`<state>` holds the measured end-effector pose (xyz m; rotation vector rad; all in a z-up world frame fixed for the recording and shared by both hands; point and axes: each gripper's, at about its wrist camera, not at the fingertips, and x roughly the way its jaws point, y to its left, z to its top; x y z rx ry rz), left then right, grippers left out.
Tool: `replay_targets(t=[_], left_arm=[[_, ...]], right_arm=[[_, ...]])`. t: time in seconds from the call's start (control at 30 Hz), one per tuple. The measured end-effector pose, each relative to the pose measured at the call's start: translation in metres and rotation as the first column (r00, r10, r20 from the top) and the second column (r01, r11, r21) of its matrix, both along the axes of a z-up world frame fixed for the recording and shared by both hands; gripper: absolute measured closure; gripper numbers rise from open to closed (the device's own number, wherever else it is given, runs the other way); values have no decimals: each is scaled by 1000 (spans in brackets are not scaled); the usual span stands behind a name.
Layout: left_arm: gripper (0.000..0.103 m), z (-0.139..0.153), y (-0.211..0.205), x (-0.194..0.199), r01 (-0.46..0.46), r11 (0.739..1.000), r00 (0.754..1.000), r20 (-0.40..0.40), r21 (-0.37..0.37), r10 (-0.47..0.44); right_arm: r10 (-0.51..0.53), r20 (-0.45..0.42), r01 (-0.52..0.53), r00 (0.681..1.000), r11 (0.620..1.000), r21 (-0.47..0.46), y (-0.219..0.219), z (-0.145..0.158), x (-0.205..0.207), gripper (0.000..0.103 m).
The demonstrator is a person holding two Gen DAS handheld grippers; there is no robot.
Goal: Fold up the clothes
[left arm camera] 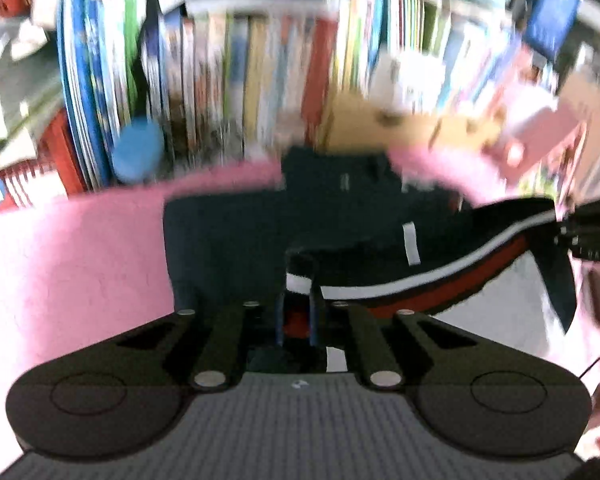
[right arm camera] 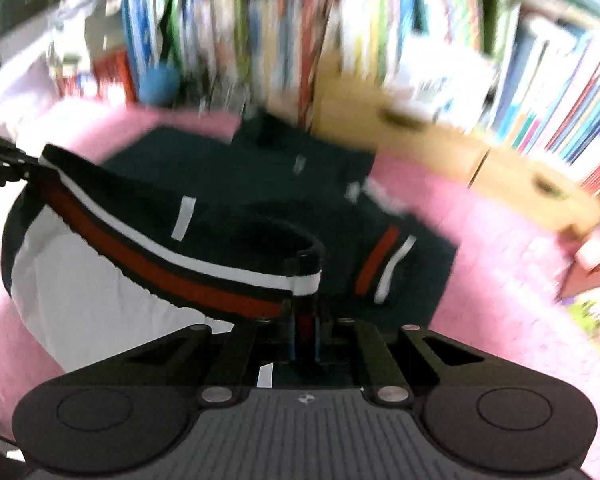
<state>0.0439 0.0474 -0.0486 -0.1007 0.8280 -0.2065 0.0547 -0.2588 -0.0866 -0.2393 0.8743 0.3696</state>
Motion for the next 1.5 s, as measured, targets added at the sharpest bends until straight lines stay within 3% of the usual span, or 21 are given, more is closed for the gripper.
replay_targets(t=[0.07,0.13,0.27,0.5,0.7,0.87,1.0,1.07,1.13,1.2,1.33,1.5], left_arm=[[92,18,9,20,-22,999,998,52,-44,24],[92,23,11,49,-30,999,995,99,-32,33],[92,5,12,104,-48,999,994,96,15,47],[92,-59,14,164,-81,991,996,-22,102,84],[91,-105,23,191,-78,987,990,-106,137,93],[86,-130,23,203,-81,983,986,-128,167,103],[74,-116,27,210,-123,974,978,-144,192,152],[71,-95,33,189,-158,970,978,-108,182,180],[59,-72,38,162,-189,967,978,-59,172,202],[35,-48,43,135,-219,962,975,-11,161,224],[34,-27,35,55,-194,964,981,45,183,188],[31,-63,-5,-11,-101,961,993,-40,257,115]], right_arm=[[-23,54,21,998,999,30,-5,23,5,93],[-47,90,43,995,998,47,-9,34,29,93],[-85,125,77,988,995,71,-16,29,80,93],[-126,23,125,992,990,60,-12,-51,160,93],[-146,-53,150,988,986,67,-23,-102,194,92],[-146,-48,149,988,987,53,-27,-128,203,79],[-222,-51,225,974,971,79,-33,-126,205,63],[-256,-3,256,967,965,52,-32,-110,193,47],[-246,81,244,966,969,43,-29,-89,166,43],[-220,155,218,963,975,31,-21,-72,130,37],[-124,228,132,966,991,-18,12,-59,45,29],[84,220,-58,972,991,-124,77,-81,-52,30]])
